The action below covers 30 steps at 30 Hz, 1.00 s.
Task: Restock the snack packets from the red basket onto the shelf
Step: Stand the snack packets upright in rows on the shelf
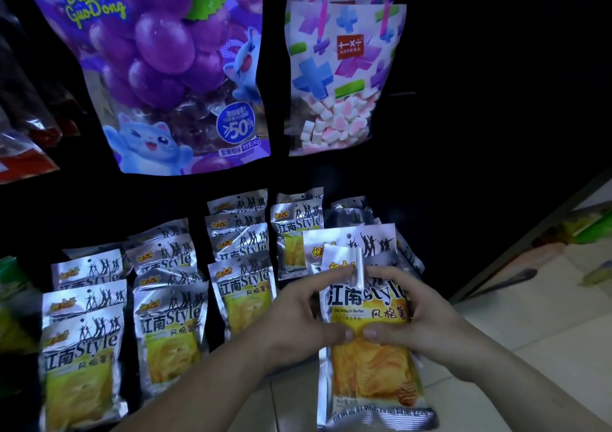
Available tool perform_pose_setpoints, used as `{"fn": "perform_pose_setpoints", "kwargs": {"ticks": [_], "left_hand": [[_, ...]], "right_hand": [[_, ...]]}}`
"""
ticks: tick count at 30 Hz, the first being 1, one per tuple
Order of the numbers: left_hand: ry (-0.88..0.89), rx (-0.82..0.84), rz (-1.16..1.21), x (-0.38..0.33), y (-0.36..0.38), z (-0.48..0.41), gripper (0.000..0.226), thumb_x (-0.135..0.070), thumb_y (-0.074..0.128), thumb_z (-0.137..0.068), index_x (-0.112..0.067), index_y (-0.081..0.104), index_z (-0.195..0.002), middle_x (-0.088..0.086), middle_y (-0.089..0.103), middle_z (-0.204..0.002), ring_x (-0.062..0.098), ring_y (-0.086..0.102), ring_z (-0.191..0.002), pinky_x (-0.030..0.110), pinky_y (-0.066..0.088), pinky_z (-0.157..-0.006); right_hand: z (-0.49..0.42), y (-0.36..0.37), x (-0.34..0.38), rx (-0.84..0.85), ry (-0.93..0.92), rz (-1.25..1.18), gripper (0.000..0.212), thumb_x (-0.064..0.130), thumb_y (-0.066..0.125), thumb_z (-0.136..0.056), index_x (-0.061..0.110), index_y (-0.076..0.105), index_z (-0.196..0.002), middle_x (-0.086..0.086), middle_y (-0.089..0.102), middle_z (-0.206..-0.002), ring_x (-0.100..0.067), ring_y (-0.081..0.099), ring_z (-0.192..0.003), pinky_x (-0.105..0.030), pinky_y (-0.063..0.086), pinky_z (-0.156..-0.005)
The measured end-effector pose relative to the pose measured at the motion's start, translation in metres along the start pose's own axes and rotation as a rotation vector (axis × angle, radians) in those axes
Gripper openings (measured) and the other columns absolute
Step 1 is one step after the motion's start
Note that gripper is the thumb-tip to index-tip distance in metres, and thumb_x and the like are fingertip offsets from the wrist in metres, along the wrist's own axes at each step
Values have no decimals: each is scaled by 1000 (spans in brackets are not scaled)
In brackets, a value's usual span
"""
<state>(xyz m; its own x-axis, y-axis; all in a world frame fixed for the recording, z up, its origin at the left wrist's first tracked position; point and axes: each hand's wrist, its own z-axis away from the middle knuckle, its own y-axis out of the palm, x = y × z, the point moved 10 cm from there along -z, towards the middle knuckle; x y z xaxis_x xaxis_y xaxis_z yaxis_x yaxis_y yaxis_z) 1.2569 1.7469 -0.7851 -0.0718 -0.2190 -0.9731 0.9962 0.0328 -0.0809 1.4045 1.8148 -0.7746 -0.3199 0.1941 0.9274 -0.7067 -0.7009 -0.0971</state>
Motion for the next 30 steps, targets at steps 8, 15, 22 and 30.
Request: {"fn": "perform_pose_setpoints", "kwargs": {"ticks": [8, 15, 22, 30], "left_hand": [[-9, -80, -55, -5, -24, 5, 84, 2, 81, -82, -42, 50, -147, 2, 52, -136, 8, 60, -108, 7, 49, -62], [-128, -281, 8, 37, -86, 19, 86, 7, 83, -77, -31, 52, -148, -18, 62, -121, 1, 72, -80, 15, 56, -64], [-202, -447, 218, 67, -124, -38, 88, -8, 88, -77, -41, 48, -148, -8, 46, -155, 13, 65, -113, 14, 52, -71], [-172, -427, 161, 115, -112, -118, 90, -7, 86, -79, -42, 44, -151, -12, 47, -155, 26, 60, -126, 23, 56, -87]], "right_hand": [[6, -13, 2, -224, -29, 127, 63, 30, 91, -69, 51, 66, -123, 10, 64, -128, -13, 66, -111, -32, 60, -86], [-48, -19, -3, -354, 108, 328, 24, 21, 66, -95, 43, 63, -105, 13, 63, -101, -9, 66, -96, -37, 53, -95], [-144, -33, -70, -222, 127, 513, 40, 22, 64, -94, 30, 61, -133, 5, 61, -129, -16, 61, -103, -24, 51, -77], [-215, -79, -100, -635, 81, 430, 25, 35, 71, -87, 28, 52, -101, 0, 64, -93, -26, 66, -81, -44, 59, -73]]}}
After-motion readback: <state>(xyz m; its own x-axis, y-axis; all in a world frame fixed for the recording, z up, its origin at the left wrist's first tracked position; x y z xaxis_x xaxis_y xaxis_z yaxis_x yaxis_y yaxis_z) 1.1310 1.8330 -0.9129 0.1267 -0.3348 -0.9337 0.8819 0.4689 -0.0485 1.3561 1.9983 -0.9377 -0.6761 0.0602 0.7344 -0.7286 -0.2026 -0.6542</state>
